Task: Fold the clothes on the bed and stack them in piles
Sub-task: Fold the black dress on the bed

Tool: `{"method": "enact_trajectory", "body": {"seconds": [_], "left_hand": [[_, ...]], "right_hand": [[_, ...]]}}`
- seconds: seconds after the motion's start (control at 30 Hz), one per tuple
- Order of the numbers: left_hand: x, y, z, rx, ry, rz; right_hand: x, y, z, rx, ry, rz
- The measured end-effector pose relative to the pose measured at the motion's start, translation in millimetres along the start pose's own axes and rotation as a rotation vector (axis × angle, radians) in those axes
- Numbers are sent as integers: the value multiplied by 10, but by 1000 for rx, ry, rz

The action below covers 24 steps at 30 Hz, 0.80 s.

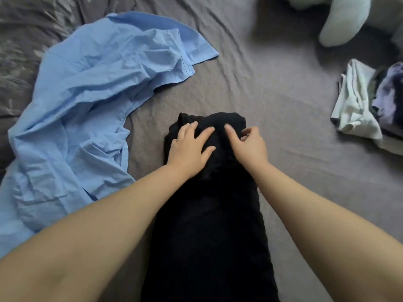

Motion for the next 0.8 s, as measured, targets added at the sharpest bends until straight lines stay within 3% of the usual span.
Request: {"method": "enact_trajectory", "body": {"seconds": [0.07,0.17,0.2,0.27,0.37,0.47,0.53,0.67,0.8], "left_hand": [[38,-100,48,-210,-124,-132],[128,-137,303,-611,-675,-136],[142,-125,357,-670,-776,-95],[139,-161,390,-677,-732,-115],[-83,-269,333,-709,-532,-170],[-315,-211,231,-686,-420,66],[-359,-125,213,-733,-475,148],[-119,-29,271,-760,-555,43],[-15,22,434,-1018,-691,-88]], "right_hand": [[131,23,59,128,215,42],[307,75,159,270,363,193],[344,69,194,296,362,241],[339,26,202,335,340,286],[102,-48,-39,498,272,326],[-173,9,-434,400,190,364],[-224,27,-486,336,172,327],[-167,128,-331,435,237,291],[10,20,-201,593,177,-21]]}}
Point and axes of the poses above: each hand's wrist, its own x-axis towards the middle knuckle, its own y-axis out of the palm, z = x × y, the point moved 4 cm from there along x, towards the middle knuckle
